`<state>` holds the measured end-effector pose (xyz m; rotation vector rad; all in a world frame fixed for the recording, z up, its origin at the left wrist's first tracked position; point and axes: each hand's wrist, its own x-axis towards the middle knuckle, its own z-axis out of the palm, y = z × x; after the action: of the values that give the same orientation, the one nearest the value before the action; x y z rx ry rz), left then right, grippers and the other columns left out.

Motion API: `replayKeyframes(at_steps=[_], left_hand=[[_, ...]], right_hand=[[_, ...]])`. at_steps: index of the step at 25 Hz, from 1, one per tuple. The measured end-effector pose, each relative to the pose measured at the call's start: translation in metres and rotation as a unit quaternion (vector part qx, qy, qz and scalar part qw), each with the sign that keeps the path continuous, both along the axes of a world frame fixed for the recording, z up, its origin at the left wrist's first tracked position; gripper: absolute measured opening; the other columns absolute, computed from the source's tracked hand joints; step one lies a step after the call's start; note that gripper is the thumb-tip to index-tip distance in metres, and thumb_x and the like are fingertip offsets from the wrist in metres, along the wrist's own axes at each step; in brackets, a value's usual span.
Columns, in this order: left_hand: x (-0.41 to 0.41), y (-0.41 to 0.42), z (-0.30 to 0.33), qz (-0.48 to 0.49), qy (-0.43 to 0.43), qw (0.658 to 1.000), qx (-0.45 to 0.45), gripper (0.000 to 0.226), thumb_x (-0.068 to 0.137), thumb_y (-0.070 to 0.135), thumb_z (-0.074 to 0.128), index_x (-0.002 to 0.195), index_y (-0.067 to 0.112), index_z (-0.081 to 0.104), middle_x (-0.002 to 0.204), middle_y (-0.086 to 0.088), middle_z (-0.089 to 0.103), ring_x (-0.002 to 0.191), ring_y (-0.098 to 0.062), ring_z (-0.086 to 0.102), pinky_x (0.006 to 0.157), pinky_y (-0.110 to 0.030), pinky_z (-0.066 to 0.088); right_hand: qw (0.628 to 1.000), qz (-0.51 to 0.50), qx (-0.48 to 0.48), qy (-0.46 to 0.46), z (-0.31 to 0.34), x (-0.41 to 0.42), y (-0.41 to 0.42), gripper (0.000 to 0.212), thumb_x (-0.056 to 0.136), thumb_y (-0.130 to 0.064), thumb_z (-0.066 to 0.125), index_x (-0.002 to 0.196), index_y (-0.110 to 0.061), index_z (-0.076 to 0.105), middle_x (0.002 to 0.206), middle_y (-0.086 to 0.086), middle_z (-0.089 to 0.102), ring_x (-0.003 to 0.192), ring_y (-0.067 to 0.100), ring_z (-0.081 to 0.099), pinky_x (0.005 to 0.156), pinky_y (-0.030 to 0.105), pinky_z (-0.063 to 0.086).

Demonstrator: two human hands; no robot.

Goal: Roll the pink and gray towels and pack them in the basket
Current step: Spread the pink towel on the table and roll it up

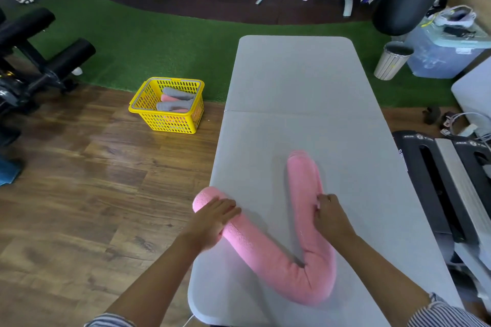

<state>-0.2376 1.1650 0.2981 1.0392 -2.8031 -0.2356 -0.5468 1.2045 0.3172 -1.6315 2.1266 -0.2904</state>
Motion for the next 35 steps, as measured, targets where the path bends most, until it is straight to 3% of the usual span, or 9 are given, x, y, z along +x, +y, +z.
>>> replayKeyframes(at_steps=[3, 5, 8, 12, 17, 20, 26, 31, 35], left_hand=[[0.003, -0.007, -0.001, 0.01, 0.03, 0.999, -0.007, 0.071, 0.045, -0.005, 0.078, 0.108, 0.019, 0.057, 0.108, 0.005, 0.056, 0.099, -0.016, 0.057, 0.078, -0.03, 0.054], [0.002, -0.01, 0.003, 0.007, 0.018, 1.0, -0.025, 0.062, 0.042, 0.001, 0.078, 0.1, 0.018, 0.064, 0.1, 0.005, 0.063, 0.093, -0.016, 0.059, 0.084, -0.03, 0.046], [-0.002, -0.007, 0.007, -0.027, 0.019, 0.999, -0.002, 0.059, 0.04, 0.007, 0.08, 0.097, 0.017, 0.067, 0.095, 0.004, 0.067, 0.087, -0.017, 0.062, 0.084, -0.026, 0.04], [0.008, 0.009, 0.003, -0.071, 0.014, 0.997, 0.017, 0.073, 0.043, 0.025, 0.084, 0.112, 0.013, 0.061, 0.108, -0.003, 0.065, 0.095, -0.02, 0.064, 0.081, -0.032, 0.053], [0.002, 0.002, 0.015, -0.051, -0.111, 0.992, 0.01, 0.107, 0.04, 0.055, 0.073, 0.133, 0.009, 0.044, 0.139, -0.005, 0.049, 0.133, -0.019, 0.041, 0.113, -0.05, 0.028], [-0.009, 0.001, 0.015, -0.03, -0.156, 0.984, 0.079, 0.118, 0.045, 0.055, 0.075, 0.145, 0.014, 0.027, 0.153, -0.001, 0.031, 0.145, -0.019, 0.02, 0.118, -0.051, 0.002], [-0.025, -0.001, 0.025, 0.033, -0.249, 0.965, 0.082, 0.126, 0.038, 0.068, 0.078, 0.142, 0.022, 0.022, 0.136, 0.003, 0.041, 0.122, -0.021, 0.039, 0.109, -0.04, 0.02], [-0.02, 0.002, 0.028, 0.058, -0.237, 0.963, 0.11, 0.112, 0.034, 0.076, 0.072, 0.127, 0.025, 0.035, 0.126, 0.008, 0.046, 0.119, -0.017, 0.041, 0.107, -0.044, 0.027], [-0.024, 0.007, 0.029, 0.059, -0.235, 0.965, 0.103, 0.103, 0.039, 0.071, 0.072, 0.121, 0.022, 0.035, 0.118, 0.006, 0.052, 0.112, -0.017, 0.049, 0.1, -0.033, 0.029]], right_hand=[[0.992, -0.081, 0.023, -0.098, 0.008, 0.008, 0.003, 0.027, 0.097, -0.016, 0.034, 0.076, -0.008, 0.047, 0.081, 0.013, 0.06, 0.074, 0.027, 0.055, 0.068, 0.032, 0.043], [0.981, -0.099, 0.029, -0.162, 0.013, 0.018, 0.0, 0.028, 0.094, -0.029, 0.045, 0.074, -0.008, 0.047, 0.074, 0.006, 0.057, 0.07, 0.024, 0.053, 0.067, 0.032, 0.041], [0.977, 0.009, 0.12, -0.174, 0.008, 0.043, 0.001, 0.057, 0.078, -0.037, 0.066, 0.127, -0.013, 0.05, 0.12, 0.005, 0.059, 0.109, 0.023, 0.056, 0.088, 0.026, 0.041], [0.965, 0.171, 0.148, -0.134, -0.013, 0.078, 0.011, 0.087, 0.056, -0.05, 0.064, 0.136, -0.044, 0.029, 0.126, -0.011, 0.056, 0.109, 0.014, 0.056, 0.088, 0.031, 0.048], [0.97, 0.226, 0.054, -0.075, -0.01, 0.084, 0.006, 0.047, 0.071, -0.036, 0.057, 0.118, -0.041, 0.048, 0.108, -0.01, 0.064, 0.096, 0.016, 0.06, 0.073, 0.028, 0.048], [0.956, 0.273, 0.072, -0.085, -0.006, 0.081, 0.006, 0.049, 0.071, -0.031, 0.06, 0.118, -0.039, 0.048, 0.111, -0.014, 0.062, 0.101, 0.011, 0.059, 0.08, 0.028, 0.048], [0.965, 0.191, 0.174, -0.047, 0.003, 0.035, 0.011, 0.044, 0.062, -0.039, 0.071, 0.101, -0.027, 0.055, 0.099, -0.005, 0.06, 0.092, 0.018, 0.058, 0.078, 0.032, 0.05], [0.985, 0.15, 0.082, -0.014, -0.001, 0.025, 0.016, 0.041, 0.071, -0.023, 0.059, 0.109, -0.02, 0.045, 0.1, 0.004, 0.058, 0.09, 0.023, 0.055, 0.074, 0.035, 0.046], [0.976, 0.16, 0.139, -0.049, 0.008, 0.026, 0.018, 0.04, 0.072, -0.033, 0.06, 0.106, -0.025, 0.041, 0.092, 0.001, 0.061, 0.079, 0.021, 0.057, 0.069, 0.035, 0.048]])
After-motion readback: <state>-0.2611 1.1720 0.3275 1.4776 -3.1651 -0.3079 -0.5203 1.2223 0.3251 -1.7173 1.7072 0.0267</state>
